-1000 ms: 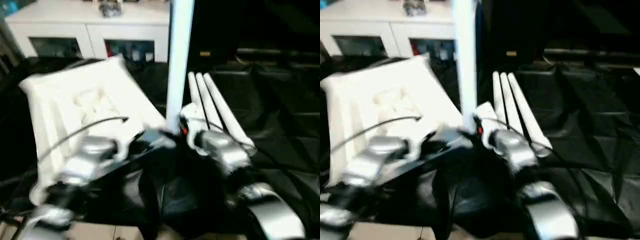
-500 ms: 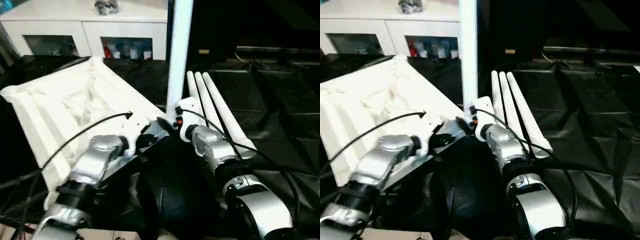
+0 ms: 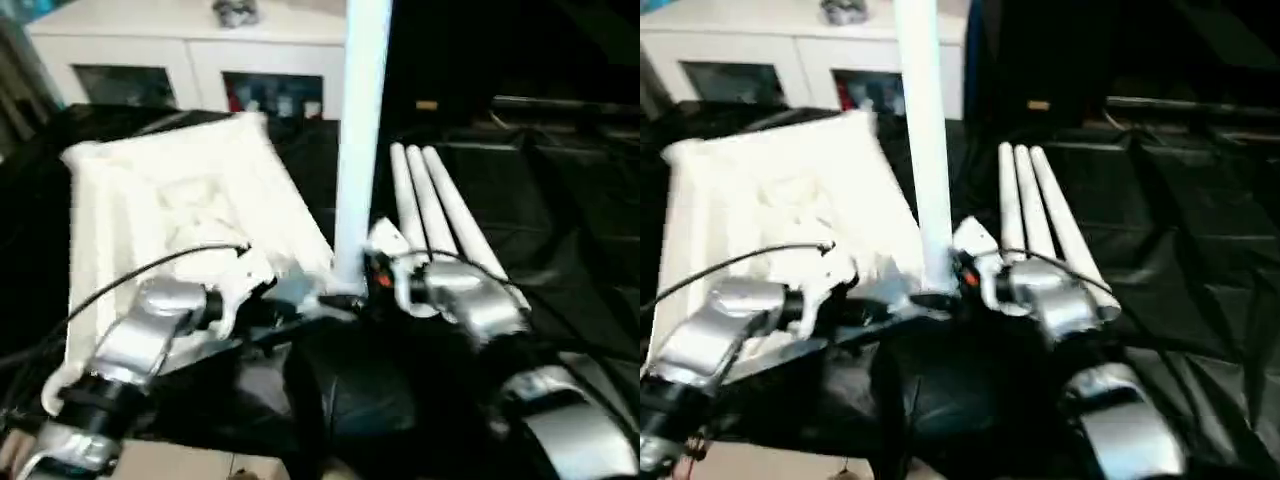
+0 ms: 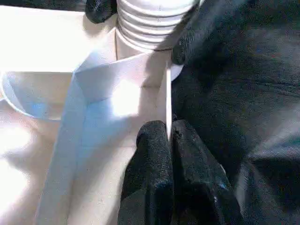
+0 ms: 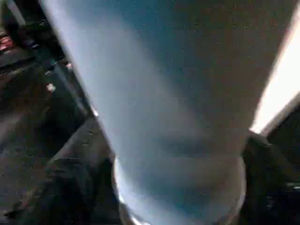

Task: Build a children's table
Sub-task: Insert table leg to table base

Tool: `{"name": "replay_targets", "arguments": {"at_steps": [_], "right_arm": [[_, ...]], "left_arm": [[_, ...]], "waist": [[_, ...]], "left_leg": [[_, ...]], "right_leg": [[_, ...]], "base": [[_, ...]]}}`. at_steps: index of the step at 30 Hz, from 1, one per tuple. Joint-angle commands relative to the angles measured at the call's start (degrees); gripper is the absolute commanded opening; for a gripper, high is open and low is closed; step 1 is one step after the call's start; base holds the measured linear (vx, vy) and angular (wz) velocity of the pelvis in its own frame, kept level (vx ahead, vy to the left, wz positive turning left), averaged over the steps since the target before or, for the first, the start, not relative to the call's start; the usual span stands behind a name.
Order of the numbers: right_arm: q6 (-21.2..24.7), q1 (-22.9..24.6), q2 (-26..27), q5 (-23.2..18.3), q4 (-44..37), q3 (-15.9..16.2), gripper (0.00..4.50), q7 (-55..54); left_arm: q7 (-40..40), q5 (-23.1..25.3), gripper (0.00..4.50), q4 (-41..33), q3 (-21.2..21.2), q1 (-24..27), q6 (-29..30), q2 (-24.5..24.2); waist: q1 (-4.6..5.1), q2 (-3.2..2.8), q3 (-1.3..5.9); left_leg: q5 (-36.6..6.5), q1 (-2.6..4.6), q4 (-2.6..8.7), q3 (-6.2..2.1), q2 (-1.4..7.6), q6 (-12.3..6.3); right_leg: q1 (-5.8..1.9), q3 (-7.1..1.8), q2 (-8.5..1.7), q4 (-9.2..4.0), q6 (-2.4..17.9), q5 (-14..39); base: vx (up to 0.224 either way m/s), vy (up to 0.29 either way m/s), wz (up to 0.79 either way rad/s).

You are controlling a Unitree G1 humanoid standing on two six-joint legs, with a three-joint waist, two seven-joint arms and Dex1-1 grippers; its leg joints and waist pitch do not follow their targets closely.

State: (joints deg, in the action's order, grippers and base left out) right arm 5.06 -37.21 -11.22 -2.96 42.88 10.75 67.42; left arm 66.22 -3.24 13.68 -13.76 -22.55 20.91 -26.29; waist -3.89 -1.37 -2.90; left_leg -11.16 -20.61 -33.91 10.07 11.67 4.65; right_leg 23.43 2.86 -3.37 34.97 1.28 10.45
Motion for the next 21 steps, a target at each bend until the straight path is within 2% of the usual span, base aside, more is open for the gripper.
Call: {"name": "replay_targets", "arguments": {"at_steps": [1, 3, 5, 8, 11, 13, 14, 15, 16, 17, 18, 19, 21], "right_arm": [[1.07, 1.13, 1.20, -0.95, -2.54, 3.57, 3.31, 3.93], [1.78, 1.60, 1.00, -0.97, -3.57, 3.64, 3.31, 4.90], [2.44, 2.03, 1.02, -1.10, -4.53, 3.68, 3.01, 5.35], [3.73, 2.76, 1.19, -1.45, -5.82, 4.21, 2.93, 5.79], [3.36, 3.47, 2.44, -0.76, -5.88, 4.16, 2.82, 3.02], [2.60, 2.09, 5.27, 1.78, -1.60, 2.62, 2.81, -7.33], [1.10, 0.92, 6.84, 3.47, 1.57, 1.66, 2.81, -14.60], [1.10, 0.92, 6.84, 3.47, 1.57, 1.66, 2.80, -14.60], [1.18, -2.03, 10.17, 4.24, 7.93, -1.32, 2.80, -27.68], [1.71, -2.99, 11.37, 3.91, 9.82, -2.48, 2.79, -31.51], [2.77, -3.96, 12.74, 3.00, 11.46, -3.88, 2.79, -34.92], [3.35, -4.56, 13.71, 2.34, 12.41, -4.75, 2.78, -36.87], [4.00, -5.93, 16.14, 0.57, 14.32, -6.89, 2.77, -41.43]], "left_arm": [[3.47, -2.47, 0.00, -2.90, -2.36, -0.62, -1.59, 1.00], [4.20, -2.90, 0.00, -3.04, -2.40, -0.59, -1.58, 0.59], [4.67, -3.13, 0.00, -3.21, -2.50, -0.55, -1.54, 0.21], [4.76, -3.08, 0.00, -3.05, -2.50, -0.54, -1.67, 0.08], [2.39, -2.68, 0.00, -2.22, -1.56, -0.77, -1.45, 1.25], [-2.98, -0.95, 0.00, -0.21, -0.63, -1.86, -0.85, 3.34], [-5.98, -0.06, 0.00, 0.75, -0.18, -2.51, 0.06, 4.44], [-5.98, -0.06, 0.00, 0.75, -0.18, -2.51, 0.06, 4.44], [-12.60, 1.79, 0.00, 2.53, 0.78, -4.13, 3.71, 6.88], [-15.02, 2.42, 0.00, 3.05, 1.14, -4.74, 5.60, 7.81], [-17.84, 2.71, 0.00, 3.40, 1.93, -5.32, 7.55, 9.18], [-19.85, 2.74, 0.00, 3.62, 2.62, -5.74, 8.87, 10.29], [-23.00, 2.67, 0.00, 3.64, 3.50, -6.37, 10.26, 12.55]], "waist": [[0.02, -0.05, 3.42], [-0.10, -0.20, 3.44], [-0.06, -0.18, 3.46], [-0.08, -0.06, 3.46], [-0.01, -0.03, 3.53], [0.22, -0.06, 3.26], [0.55, -0.03, 3.11], [0.80, -0.09, 3.06], [1.04, -0.02, 2.93], [1.62, -0.09, 2.55], [1.73, -0.14, 2.69], [2.07, 0.11, 2.67], [2.12, 0.15, 2.78]], "left_leg": [[-10.19, 0.29, 3.93, -0.09, 1.60, -3.14], [-10.32, 0.39, 3.98, -0.13, 1.61, -2.84], [-10.55, 0.38, 4.02, -0.16, 1.62, -2.47], [-10.31, 0.38, 4.02, -0.18, 1.55, -2.24], [-9.76, 0.28, 3.96, -0.18, 1.50, -2.17], [-10.56, 0.29, 4.14, -0.21, 1.40, -1.60], [-12.07, 0.48, 4.29, -0.27, 1.34, -0.74], [-12.88, 0.58, 4.29, -0.30, 1.29, -0.16], [-14.25, 0.77, 4.39, -0.49, 1.17, 0.85], [-16.16, 0.92, 4.59, -0.66, 0.99, 1.65], [-17.01, 1.08, 4.50, -0.80, 0.98, 2.00], [-17.39, 1.13, 4.49, -0.85, 0.95, 1.95], [-17.26, 1.02, 4.46, -0.80, 0.95, 1.25]], "right_leg": [[-2.99, -2.36, -3.98, -3.79, 13.70, 10.30], [-2.97, -2.39, -4.00, -3.83, 13.47, 10.86], [-2.95, -2.38, -3.99, -3.82, 13.50, 11.08], [-3.01, -2.40, -3.99, -3.90, 13.17, 11.32], [-3.06, -2.40, -3.99, -3.83, 13.12, 10.73], [-2.87, -2.41, -4.00, -4.09, 12.89, 12.31], [-2.72, -2.40, -4.06, -4.39, 12.33, 15.33], [-2.54, -2.43, -4.17, -4.51, 12.13, 17.24], [-2.61, -2.37, -4.25, -4.87, 10.85, 21.32], [-2.39, -2.28, -4.24, -5.34, 9.64, 25.69], [-2.40, -2.17, -4.32, -5.35, 9.08, 27.25], [-2.30, -2.23, -4.36, -5.57, 8.50, 28.22], [-2.24, -2.27, -4.26, -5.82, 8.05, 27.53]], "base": [[0.000, 0.000, 0.00], [0.000, 0.000, 0.00], [0.000, 0.000, 0.00], [0.000, 0.000, 0.00], [0.000, 0.000, 0.00], [0.000, 0.000, 0.00], [0.000, 0.000, 0.00], [0.000, 0.000, 0.00], [0.000, 0.000, 0.00], [0.000, 0.000, 0.00], [0.000, 0.000, 0.00], [0.000, 0.000, 0.00], [0.000, 0.000, 0.00]]}}
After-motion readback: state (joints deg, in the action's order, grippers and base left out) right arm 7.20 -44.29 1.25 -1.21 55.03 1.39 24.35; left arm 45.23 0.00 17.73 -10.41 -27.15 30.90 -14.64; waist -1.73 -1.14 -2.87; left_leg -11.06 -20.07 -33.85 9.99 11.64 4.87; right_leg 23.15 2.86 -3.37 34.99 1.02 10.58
